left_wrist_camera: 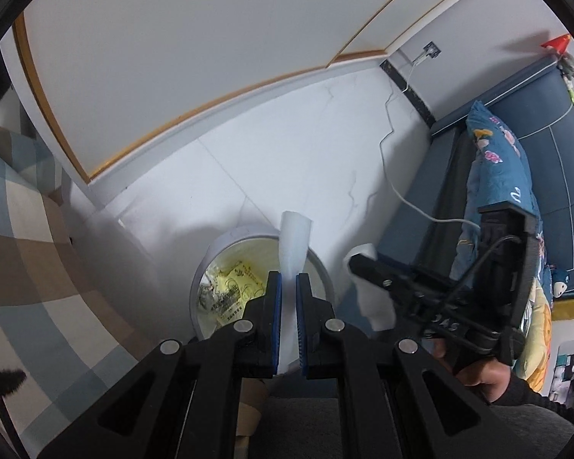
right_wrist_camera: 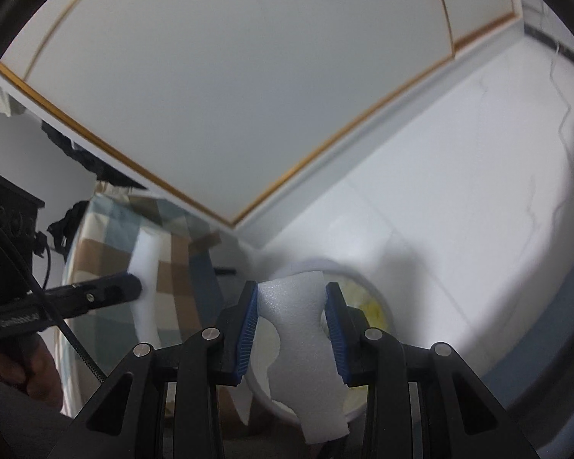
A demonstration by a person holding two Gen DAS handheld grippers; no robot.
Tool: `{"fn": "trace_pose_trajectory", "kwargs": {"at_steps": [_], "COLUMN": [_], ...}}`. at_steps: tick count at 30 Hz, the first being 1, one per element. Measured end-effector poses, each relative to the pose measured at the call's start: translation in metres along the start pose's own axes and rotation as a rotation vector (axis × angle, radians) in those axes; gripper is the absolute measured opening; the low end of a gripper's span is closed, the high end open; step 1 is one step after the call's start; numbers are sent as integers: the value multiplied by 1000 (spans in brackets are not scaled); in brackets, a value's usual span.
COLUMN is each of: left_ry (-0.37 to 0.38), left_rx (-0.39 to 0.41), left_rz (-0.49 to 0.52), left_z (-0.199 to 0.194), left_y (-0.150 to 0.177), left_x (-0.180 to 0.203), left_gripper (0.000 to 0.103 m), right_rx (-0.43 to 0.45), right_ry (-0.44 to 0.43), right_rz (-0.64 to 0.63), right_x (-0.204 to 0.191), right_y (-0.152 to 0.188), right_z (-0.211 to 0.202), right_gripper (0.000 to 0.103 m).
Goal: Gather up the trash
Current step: 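Carry the foam sheet and foam strip over the white bin, then open both tools over the white bin to drop the foam pieces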
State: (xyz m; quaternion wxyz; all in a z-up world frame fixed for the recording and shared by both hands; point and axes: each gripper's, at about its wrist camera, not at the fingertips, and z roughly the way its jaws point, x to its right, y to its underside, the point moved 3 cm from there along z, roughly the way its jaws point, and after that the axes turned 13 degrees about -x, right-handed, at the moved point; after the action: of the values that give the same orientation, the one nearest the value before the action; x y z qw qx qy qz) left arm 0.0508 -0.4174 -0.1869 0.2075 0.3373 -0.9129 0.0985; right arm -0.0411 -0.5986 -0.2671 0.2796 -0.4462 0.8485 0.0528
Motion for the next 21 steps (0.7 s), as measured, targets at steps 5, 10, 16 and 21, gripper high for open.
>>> {"fn": "trace_pose_trajectory", "kwargs": {"at_steps": [5,10,16,21], "left_ry": [4,-2,-34,-42], "left_rx": [-32,-66,-97,-139], "left_rz": [-15,-17,-19,-18], "left_z": [12,24,31,40], "left_y": [-1,-2,-2,-1], "left_x": [-4,-8,-8,-10], "left_gripper": [3,3,3,3], "right_rx": [-100,-187,-220,-194], "right_ry": [-48,-79,-78,-51], "right_rz": [30,50,82,122], "right_x": [8,11,17,27], "right_y": [6,14,23,24], "right_z": [35,66,72,64], "right_gripper": [34,37,54,56]}}
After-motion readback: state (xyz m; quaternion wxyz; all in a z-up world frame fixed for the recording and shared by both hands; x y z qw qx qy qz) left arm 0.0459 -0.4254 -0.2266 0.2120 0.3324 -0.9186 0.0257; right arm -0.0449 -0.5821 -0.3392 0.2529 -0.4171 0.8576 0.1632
